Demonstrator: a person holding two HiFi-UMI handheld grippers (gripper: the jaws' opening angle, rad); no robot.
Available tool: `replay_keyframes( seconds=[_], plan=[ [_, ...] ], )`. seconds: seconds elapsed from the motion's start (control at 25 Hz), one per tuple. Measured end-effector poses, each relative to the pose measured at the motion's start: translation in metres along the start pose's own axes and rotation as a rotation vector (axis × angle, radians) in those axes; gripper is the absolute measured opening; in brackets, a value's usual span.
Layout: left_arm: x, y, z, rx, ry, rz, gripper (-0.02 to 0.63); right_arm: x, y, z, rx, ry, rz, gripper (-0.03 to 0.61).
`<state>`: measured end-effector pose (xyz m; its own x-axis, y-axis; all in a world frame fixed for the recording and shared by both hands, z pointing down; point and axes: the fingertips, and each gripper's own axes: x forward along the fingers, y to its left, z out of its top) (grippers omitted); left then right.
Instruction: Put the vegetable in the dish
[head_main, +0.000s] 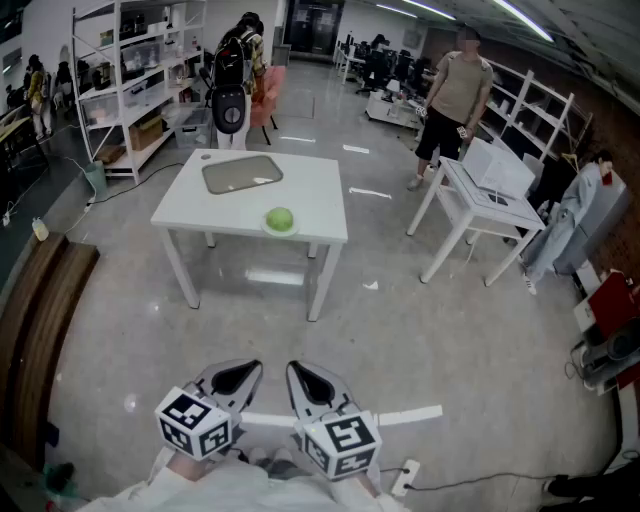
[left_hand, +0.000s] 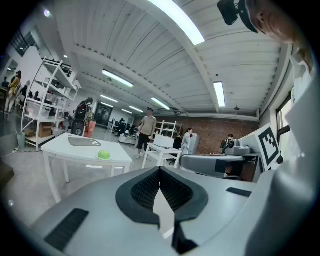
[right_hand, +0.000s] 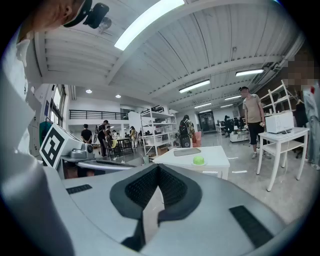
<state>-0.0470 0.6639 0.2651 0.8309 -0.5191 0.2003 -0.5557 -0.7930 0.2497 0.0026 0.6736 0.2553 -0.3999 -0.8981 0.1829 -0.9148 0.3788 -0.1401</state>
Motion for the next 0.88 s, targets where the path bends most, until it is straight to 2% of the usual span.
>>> replay_keyframes(
  seconds=[0.64,0.88],
  plan=[
    [0.009,-0.001,0.003,-0.008,-0.001,-0.003,0.009,-0.001,-0.01,0.007,0.053,-0.022,0.013,0.012],
    [0.016,-0.002,0.005,-0.039,-0.028,-0.015,0.009,-0.001,-0.02,0.003,0.06,-0.025,0.022,0.012]
  ],
)
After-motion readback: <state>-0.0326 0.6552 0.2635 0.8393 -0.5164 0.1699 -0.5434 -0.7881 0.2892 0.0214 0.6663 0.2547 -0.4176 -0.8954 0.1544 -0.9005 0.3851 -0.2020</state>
